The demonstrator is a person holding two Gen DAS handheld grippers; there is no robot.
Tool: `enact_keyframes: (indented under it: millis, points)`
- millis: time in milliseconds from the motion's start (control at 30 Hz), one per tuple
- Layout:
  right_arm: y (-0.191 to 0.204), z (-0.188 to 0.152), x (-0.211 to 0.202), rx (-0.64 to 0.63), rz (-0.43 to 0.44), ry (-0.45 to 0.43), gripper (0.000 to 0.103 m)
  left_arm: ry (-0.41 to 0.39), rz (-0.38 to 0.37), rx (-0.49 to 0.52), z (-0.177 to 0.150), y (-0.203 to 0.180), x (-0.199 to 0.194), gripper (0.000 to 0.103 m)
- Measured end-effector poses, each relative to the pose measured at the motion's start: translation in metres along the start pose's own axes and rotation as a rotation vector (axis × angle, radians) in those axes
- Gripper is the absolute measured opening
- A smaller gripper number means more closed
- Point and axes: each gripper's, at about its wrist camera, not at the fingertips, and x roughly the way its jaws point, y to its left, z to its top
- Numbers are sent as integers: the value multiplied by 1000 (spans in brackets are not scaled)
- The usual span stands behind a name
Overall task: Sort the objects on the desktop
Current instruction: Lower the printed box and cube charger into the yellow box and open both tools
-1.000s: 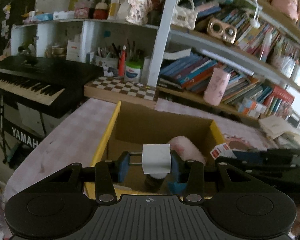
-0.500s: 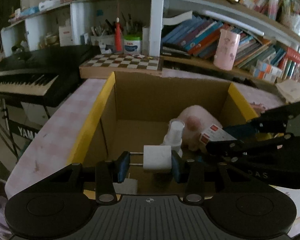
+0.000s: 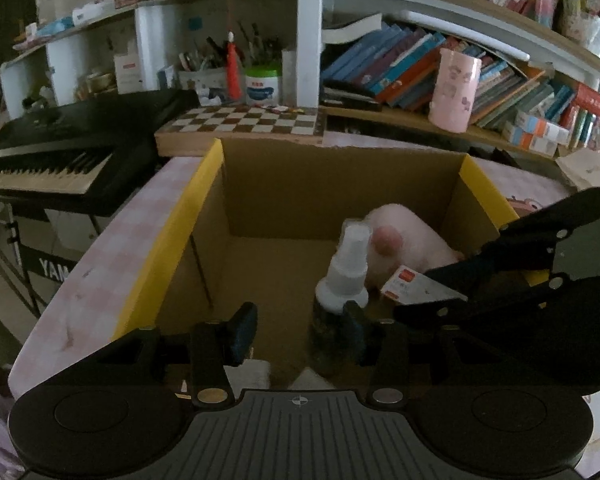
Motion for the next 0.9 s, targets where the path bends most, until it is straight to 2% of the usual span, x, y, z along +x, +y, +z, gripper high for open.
enact_keyframes:
  millis: [300,433,500,567,600,633,900]
  points:
    - [1,1,0,-2,-10,3,28,-60,-33,-69,2,5,-12,80]
    - [2,-1,-5,14,-30,-19,28,-97,-61,-55,4,2,-22,81]
    - [3,-3,-11,26,-41,-39,30,-109,-57,-43,5,2,-27,86]
    - [3,-5,-18,49,-57,-69,37,-120,-55,-40,5,3,-32,87]
    - [3,-6,-22,67,-72,-83,47,-124,-56,-41,5,5,-35,87]
    - [2,-8,-27,86,-87,-105,50,-128,-58,-44,5,6,-37,87]
    - [-4,-21,-61,214,-183,-200,49,-168,-70,-62,1,14,-58,90]
